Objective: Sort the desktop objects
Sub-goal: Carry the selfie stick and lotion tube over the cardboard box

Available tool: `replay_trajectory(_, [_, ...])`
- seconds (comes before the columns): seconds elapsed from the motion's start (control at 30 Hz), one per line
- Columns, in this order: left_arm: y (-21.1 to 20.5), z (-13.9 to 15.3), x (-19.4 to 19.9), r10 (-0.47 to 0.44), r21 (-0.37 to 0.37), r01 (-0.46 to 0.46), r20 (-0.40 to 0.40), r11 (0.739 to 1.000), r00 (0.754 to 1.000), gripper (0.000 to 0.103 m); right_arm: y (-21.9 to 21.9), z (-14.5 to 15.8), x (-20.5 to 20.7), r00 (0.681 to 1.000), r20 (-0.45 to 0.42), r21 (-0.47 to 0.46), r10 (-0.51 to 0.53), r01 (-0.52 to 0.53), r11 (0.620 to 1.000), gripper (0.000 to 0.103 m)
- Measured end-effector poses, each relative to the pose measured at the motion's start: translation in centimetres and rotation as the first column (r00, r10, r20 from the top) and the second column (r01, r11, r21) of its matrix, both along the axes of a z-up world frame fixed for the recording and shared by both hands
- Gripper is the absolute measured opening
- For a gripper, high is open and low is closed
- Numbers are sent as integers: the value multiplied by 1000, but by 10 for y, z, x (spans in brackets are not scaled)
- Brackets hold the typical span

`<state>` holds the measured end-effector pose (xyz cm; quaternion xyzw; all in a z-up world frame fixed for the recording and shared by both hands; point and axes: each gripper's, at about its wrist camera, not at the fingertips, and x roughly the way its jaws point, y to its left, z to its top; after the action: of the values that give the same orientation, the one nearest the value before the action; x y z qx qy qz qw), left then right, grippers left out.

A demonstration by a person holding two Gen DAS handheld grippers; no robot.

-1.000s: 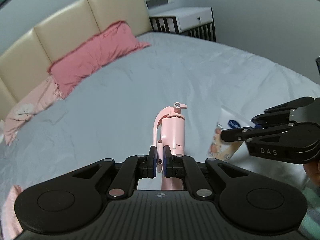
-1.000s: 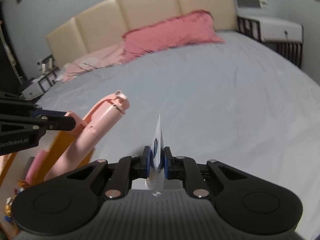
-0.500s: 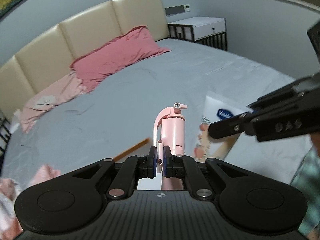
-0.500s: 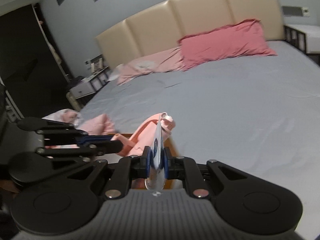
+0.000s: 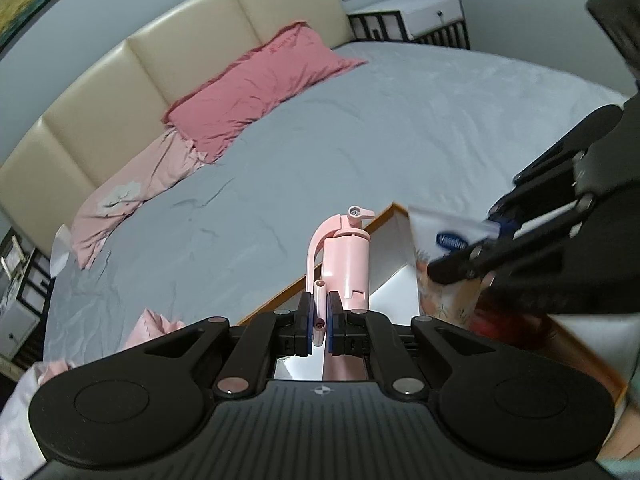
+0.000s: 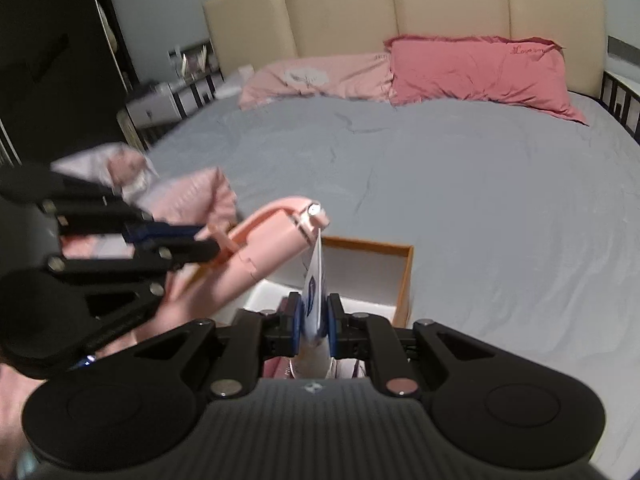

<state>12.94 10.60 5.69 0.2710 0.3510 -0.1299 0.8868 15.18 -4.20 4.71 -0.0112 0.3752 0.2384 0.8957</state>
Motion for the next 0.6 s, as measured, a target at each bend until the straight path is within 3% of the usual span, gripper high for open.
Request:
replay_trajectory(0.17, [-4, -17, 13, -97, 78, 97, -4, 992, 995, 6, 24, -25, 5, 999, 34, -131, 11, -6, 991, 13])
replay_trajectory(0.27, [-8, -31, 18, -153, 146, 153, -16, 977, 988, 6, 26, -34, 8, 1000, 21, -157, 15, -11, 987, 13])
replay_trajectory(0.43, [-12, -60, 18, -267, 249, 268, -36, 931, 963, 6, 34, -48, 14, 1000, 3, -174, 23, -22, 984, 13])
replay_trajectory(0.6, [-12, -80, 18, -360, 300, 358, -50, 884, 932, 7, 35, -59, 21, 998, -39, -174, 47, -53, 983, 13])
